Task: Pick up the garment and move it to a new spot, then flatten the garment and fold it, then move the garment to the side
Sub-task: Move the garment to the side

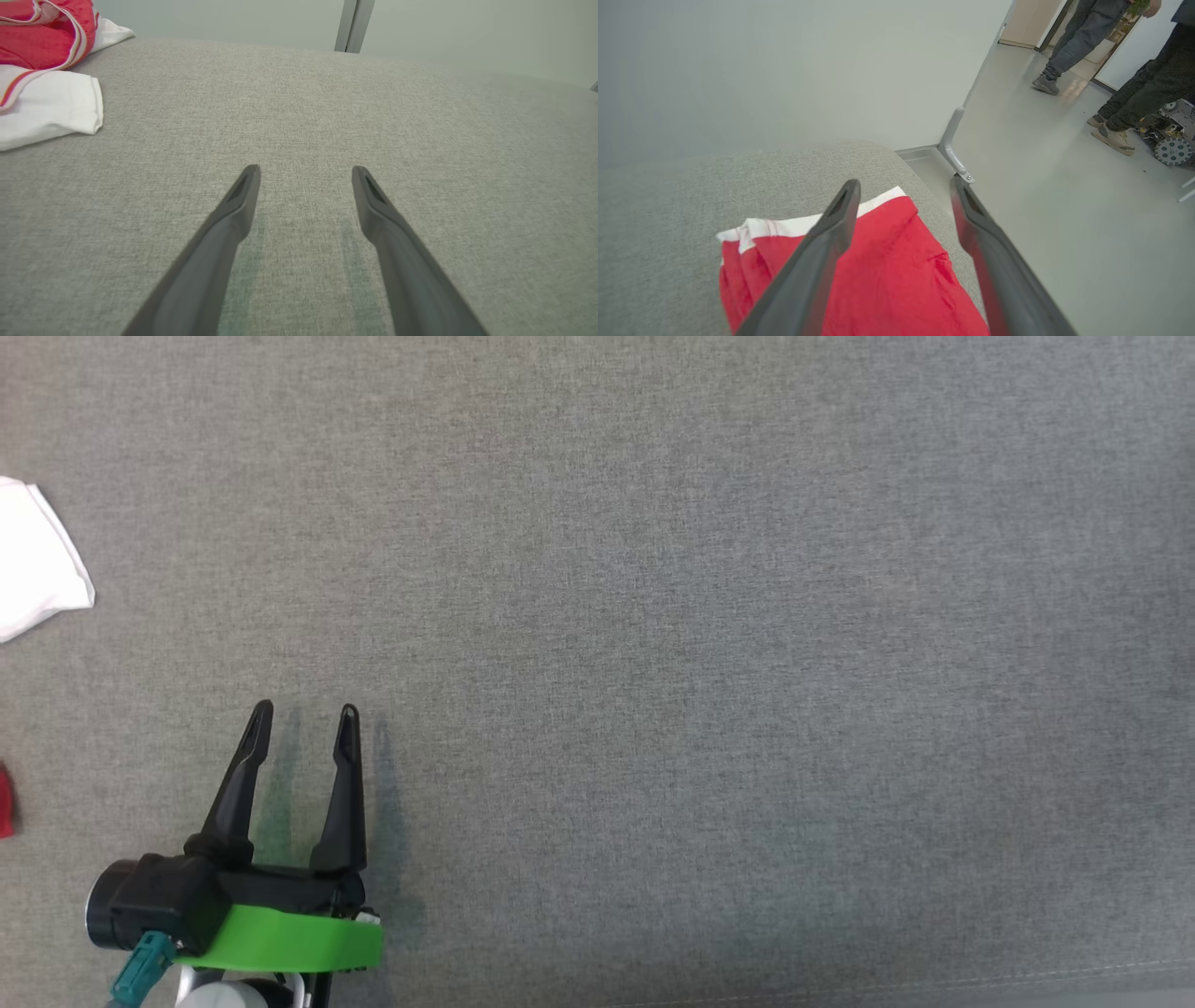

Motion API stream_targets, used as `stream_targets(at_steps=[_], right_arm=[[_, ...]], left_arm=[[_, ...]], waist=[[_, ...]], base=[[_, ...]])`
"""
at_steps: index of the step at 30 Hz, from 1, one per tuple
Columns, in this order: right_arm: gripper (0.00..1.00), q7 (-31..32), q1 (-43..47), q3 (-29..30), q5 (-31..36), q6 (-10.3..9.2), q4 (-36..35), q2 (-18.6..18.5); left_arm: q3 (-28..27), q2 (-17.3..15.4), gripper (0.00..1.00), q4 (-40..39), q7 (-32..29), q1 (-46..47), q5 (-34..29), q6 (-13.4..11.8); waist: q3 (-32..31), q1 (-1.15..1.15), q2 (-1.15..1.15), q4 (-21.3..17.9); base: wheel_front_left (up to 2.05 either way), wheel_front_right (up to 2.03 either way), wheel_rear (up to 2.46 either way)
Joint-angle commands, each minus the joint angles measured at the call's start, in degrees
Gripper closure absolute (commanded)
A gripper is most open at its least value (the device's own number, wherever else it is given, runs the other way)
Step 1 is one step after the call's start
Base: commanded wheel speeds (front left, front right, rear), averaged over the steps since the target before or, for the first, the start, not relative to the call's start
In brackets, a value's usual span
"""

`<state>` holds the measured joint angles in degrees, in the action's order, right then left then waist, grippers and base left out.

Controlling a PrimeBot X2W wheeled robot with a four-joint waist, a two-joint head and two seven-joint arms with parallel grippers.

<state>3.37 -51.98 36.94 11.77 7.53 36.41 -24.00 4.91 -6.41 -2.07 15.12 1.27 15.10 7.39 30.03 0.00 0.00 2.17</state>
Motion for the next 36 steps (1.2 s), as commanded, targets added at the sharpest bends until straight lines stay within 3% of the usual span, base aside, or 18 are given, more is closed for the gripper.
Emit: stream_targets(at_steps=[1, 7, 17, 26, 32, 36], right_arm=[[0.00, -2.01, 0.94, -1.45, -0.17, -0.08, 0.21, 0.66], [0.00, -9.58, 7.85, -8.76, -3.90, -0.08, -2.20, 2.67], [0.00, -16.92, 31.69, -16.55, -8.58, -0.08, -15.19, 7.73], [0.00, -18.53, 51.74, -22.04, -9.39, -0.08, -26.66, 17.15], [0.00, -18.56, 59.61, -26.74, -11.20, -0.08, -31.24, 19.88], [0.00, -18.58, 63.55, -26.71, -12.04, -0.09, -31.58, 20.81]], left_arm=[[-0.41, 0.17, 0.00, 0.14, 0.04, -0.95, 0.35, 0.14], [-1.28, 1.71, 0.00, 1.09, 0.04, -2.45, 0.46, 0.14], [-2.52, 3.37, 0.00, 3.98, 0.03, -6.72, 0.26, 0.14], [-2.34, 3.43, 0.00, 6.96, 0.04, -10.43, -1.27, 0.10], [-2.76, 3.46, 0.00, 7.53, 0.04, -11.13, -2.15, 0.11], [-2.68, 3.43, 0.00, 8.03, 0.04, -11.99, -2.46, 0.12]], waist=[[-2.12, 0.00, 0.00, -0.97], [-8.77, 0.00, 0.00, -1.43], [-22.03, 0.00, 0.00, 0.40], [-30.02, 0.00, 0.00, 1.55], [-31.50, 0.00, 0.00, 1.80], [-32.90, 0.00, 0.00, 2.00]], base=[[0.00, 0.00, 0.00], [0.00, 0.00, 0.00], [0.00, 0.00, 0.00], [0.00, 0.00, 0.00], [0.00, 0.00, 0.00], [0.00, 0.00, 0.00]])
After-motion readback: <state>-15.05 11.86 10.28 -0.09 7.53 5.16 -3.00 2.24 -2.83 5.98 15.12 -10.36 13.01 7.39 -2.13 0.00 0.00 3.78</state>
